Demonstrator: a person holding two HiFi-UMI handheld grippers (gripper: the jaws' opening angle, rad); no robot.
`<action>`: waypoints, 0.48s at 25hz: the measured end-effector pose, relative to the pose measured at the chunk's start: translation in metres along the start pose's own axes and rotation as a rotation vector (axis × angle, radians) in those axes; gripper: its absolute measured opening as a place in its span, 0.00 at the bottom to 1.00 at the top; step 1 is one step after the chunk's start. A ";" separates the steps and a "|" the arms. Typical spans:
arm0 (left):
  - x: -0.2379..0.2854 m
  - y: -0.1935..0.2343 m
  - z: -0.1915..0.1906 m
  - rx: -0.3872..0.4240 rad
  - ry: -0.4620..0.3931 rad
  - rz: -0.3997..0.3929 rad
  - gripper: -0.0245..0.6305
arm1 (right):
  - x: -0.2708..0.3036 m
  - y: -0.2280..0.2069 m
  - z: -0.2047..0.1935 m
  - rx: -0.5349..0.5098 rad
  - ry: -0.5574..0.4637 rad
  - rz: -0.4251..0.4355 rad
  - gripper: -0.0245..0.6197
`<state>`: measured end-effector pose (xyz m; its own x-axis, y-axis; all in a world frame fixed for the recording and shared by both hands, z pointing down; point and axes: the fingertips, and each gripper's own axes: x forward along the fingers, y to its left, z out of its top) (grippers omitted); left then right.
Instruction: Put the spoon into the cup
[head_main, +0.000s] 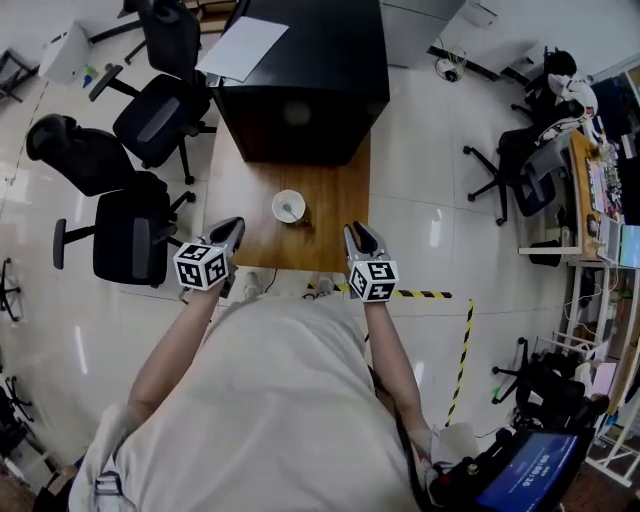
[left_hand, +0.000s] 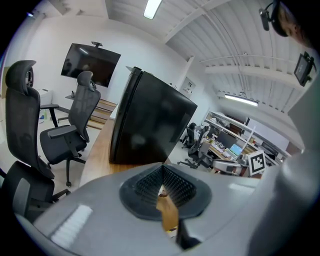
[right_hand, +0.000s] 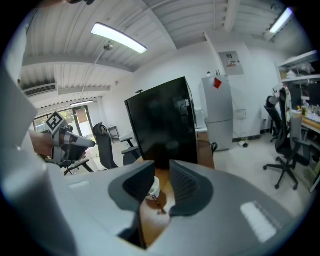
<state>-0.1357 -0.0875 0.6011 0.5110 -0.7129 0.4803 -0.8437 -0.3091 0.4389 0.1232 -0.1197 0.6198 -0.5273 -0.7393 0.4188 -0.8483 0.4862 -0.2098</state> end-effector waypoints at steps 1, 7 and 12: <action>0.001 -0.001 0.002 -0.001 -0.003 0.004 0.04 | 0.000 -0.002 0.001 -0.003 -0.002 0.008 0.16; 0.011 -0.017 0.010 -0.013 -0.048 0.047 0.04 | 0.001 -0.026 0.003 -0.001 0.005 0.054 0.15; 0.019 -0.033 0.010 -0.040 -0.090 0.098 0.04 | 0.001 -0.053 0.013 0.052 -0.016 0.092 0.13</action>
<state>-0.0995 -0.0973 0.5880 0.4082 -0.7925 0.4531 -0.8806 -0.2112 0.4241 0.1672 -0.1526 0.6196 -0.6037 -0.7000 0.3815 -0.7972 0.5282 -0.2923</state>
